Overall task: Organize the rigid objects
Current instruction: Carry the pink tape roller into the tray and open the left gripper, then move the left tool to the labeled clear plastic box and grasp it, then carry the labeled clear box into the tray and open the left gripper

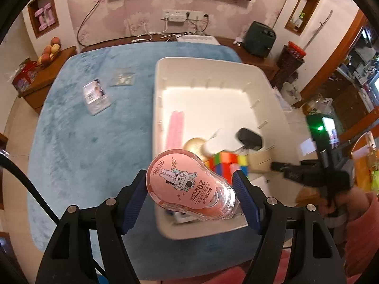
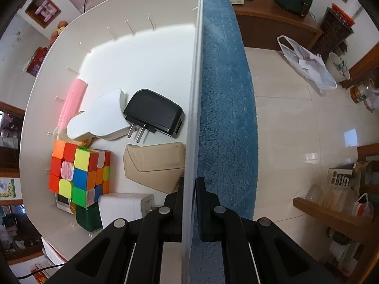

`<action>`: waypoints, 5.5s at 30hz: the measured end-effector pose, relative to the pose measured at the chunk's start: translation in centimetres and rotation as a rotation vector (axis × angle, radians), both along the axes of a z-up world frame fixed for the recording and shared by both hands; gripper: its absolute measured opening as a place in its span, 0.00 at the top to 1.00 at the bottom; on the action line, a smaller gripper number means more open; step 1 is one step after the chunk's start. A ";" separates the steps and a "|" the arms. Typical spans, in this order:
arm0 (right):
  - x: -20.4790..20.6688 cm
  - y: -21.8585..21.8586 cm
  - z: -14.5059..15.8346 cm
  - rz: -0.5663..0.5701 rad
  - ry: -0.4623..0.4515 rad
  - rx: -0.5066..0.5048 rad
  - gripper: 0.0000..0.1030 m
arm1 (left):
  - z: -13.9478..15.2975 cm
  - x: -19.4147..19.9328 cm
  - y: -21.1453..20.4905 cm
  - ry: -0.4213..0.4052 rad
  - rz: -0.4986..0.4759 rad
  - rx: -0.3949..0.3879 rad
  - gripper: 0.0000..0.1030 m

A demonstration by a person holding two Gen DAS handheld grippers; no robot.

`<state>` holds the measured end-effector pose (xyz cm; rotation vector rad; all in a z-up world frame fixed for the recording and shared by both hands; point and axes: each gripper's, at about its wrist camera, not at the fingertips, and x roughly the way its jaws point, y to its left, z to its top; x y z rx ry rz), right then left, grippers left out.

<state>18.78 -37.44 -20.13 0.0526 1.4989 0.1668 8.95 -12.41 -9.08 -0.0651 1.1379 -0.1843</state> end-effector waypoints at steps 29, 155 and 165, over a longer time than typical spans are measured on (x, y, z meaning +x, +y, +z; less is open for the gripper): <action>0.7 -0.3 -0.2 0.000 0.024 0.023 0.92 | -0.1 3.2 -0.5 0.017 0.110 -0.055 0.26; 2.2 1.1 -1.5 0.028 0.134 -0.081 0.88 | 1.9 10.9 10.5 -0.276 0.426 -0.206 0.33; 2.2 0.5 -1.6 0.075 0.115 -0.023 0.88 | 2.3 10.1 4.2 -0.295 0.284 -0.195 0.33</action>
